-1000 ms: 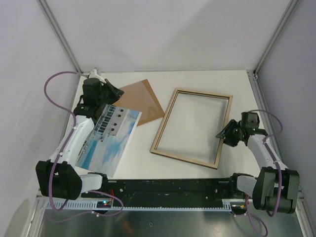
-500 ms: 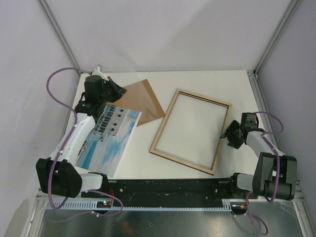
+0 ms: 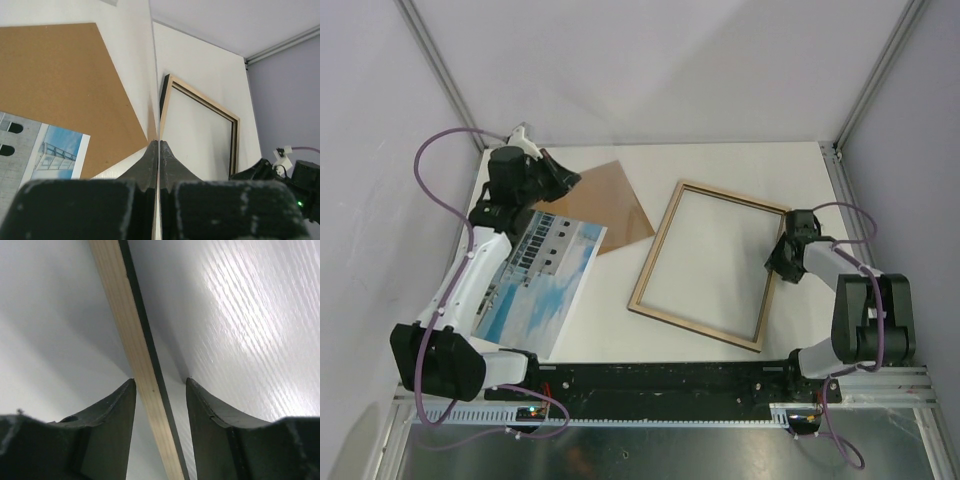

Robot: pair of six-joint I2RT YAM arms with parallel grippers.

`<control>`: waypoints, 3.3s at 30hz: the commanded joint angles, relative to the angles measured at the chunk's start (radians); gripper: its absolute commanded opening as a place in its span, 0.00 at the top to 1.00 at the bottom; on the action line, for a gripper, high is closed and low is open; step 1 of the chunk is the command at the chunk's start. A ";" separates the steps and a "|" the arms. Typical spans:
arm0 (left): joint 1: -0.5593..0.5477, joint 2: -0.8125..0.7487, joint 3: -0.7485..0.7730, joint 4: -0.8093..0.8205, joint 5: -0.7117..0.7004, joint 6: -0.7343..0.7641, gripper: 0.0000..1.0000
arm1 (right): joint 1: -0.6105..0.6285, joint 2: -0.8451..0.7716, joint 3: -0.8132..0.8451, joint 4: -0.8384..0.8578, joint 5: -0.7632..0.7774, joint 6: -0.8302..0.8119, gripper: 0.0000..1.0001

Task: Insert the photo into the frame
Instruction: Move the frame body to the center of the board, then place the glass panel in the frame body.

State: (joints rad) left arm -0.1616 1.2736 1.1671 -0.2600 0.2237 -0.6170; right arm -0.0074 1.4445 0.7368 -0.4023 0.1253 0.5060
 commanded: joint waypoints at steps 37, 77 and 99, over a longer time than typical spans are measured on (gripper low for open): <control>-0.007 0.139 0.132 -0.016 0.434 -0.013 1.00 | 0.292 0.233 0.218 0.127 0.346 -0.380 0.77; -0.283 0.376 -0.182 0.713 0.413 -0.499 1.00 | -0.052 0.040 0.104 0.100 -0.130 0.061 0.68; -0.326 0.425 -0.345 1.090 0.318 -0.602 1.00 | -0.057 0.123 0.042 0.193 -0.183 0.051 0.78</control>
State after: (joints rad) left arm -0.4736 1.6852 0.8173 0.6949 0.5587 -1.1938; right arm -0.0597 1.5528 0.7860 -0.2489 -0.0509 0.5514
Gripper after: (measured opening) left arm 0.006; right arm 0.219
